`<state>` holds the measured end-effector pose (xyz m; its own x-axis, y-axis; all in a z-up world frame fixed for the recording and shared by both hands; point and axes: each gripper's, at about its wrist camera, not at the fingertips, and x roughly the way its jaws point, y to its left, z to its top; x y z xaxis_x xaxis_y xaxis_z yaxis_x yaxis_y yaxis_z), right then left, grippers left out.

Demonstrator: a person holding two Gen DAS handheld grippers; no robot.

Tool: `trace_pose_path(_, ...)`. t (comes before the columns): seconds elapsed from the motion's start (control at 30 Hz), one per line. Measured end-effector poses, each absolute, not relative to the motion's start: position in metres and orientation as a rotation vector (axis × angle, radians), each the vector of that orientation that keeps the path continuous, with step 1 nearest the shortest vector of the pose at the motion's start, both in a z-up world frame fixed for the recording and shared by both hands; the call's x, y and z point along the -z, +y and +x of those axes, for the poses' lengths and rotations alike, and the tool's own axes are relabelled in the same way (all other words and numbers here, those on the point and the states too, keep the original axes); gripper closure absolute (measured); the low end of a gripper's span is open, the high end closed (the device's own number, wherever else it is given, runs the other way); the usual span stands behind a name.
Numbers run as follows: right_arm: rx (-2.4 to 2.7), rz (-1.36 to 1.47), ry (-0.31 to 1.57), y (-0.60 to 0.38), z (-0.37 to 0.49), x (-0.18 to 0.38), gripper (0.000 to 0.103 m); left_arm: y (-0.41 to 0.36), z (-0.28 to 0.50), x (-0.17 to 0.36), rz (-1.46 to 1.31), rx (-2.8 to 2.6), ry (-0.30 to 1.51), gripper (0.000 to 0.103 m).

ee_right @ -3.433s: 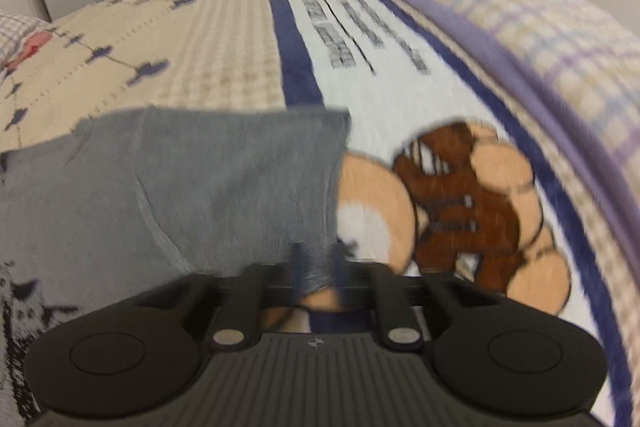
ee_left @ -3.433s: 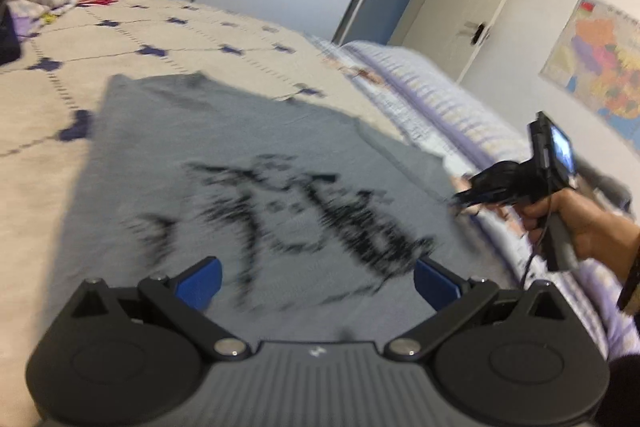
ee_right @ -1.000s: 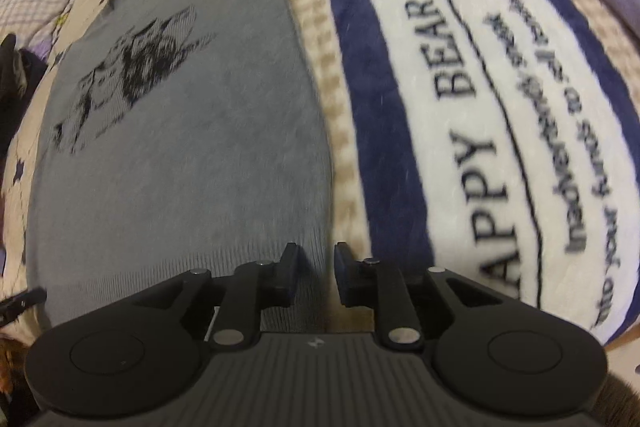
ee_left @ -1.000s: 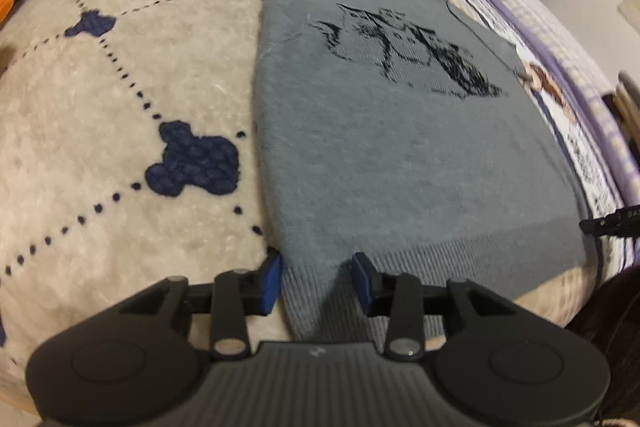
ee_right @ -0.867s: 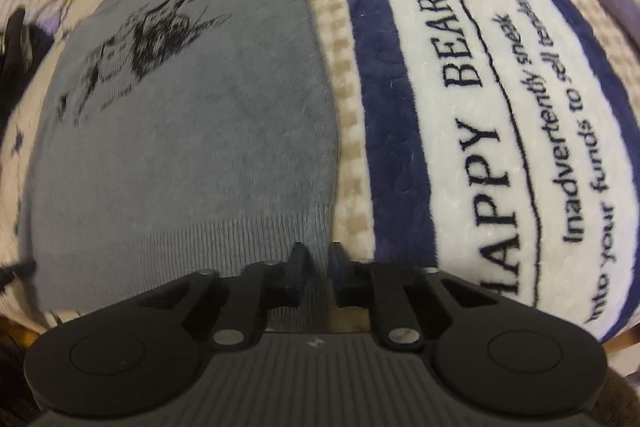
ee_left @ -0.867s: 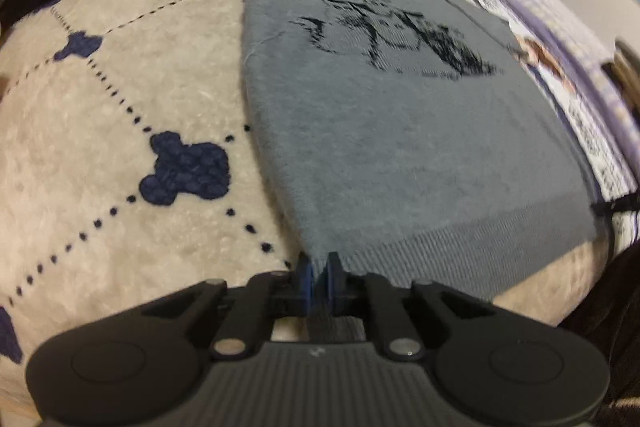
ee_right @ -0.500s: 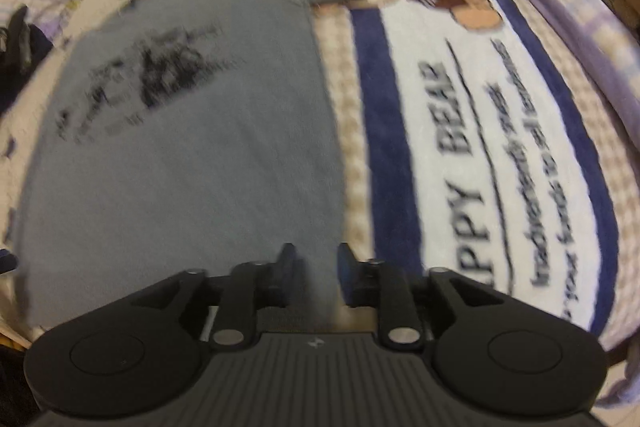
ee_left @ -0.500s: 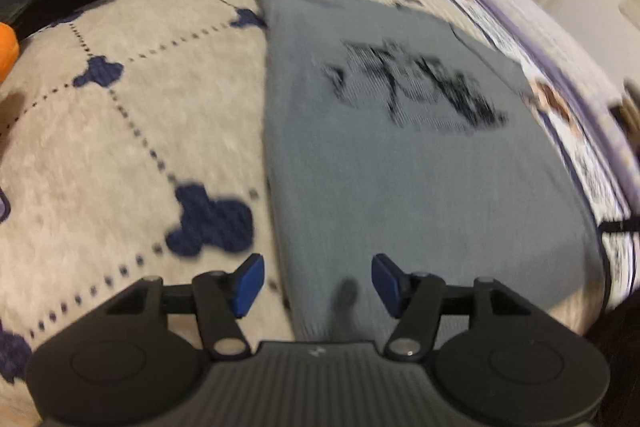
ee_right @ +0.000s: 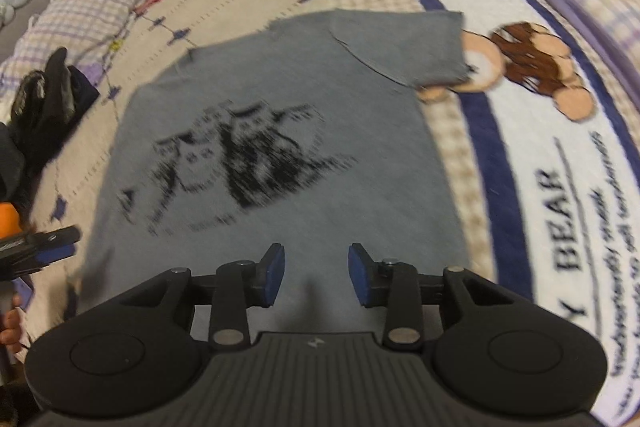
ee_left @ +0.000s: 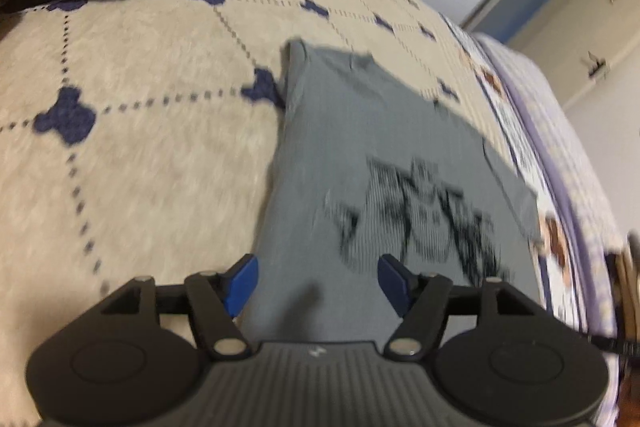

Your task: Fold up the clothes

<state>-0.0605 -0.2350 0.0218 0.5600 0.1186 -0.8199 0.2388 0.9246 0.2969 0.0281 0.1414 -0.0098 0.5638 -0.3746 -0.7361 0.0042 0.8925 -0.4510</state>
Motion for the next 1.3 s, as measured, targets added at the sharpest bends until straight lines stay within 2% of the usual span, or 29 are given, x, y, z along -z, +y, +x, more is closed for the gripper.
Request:
trace_pose_path(0.57,0.003,0.48,0.984,-0.206,0.026,-0.001,0.064,0.14,0.121,0.059,-0.712,0.216,0.77,0.041)
trace_pose_path(0.73,-0.011,0.553,0.97,-0.212,0.041,0.017,0.064,0.18,0.132,0.081,-1.061,0.224,0.712,0.042)
trace_pose_path(0.83,0.006,0.597,0.973,-0.219,0.044,0.029,0.064,0.202,0.136,0.111,-1.331,0.222,0.699,0.053)
trace_pose_path(0.9,0.027,0.642,0.976,-0.226,0.043,0.038,0.064,0.207,0.137,0.125,-1.437,0.202,0.697,0.074)
trace_pose_path(0.97,0.028,0.709,0.973,-0.233,0.041,0.048,0.064,0.206,0.139,0.134,-1.493,0.181,0.697,0.08)
trace_pose_path(1.3,0.004,0.717,0.967,-0.241,0.039,0.05,0.064,0.175,0.156,0.118,-1.298,0.116,0.671,0.081)
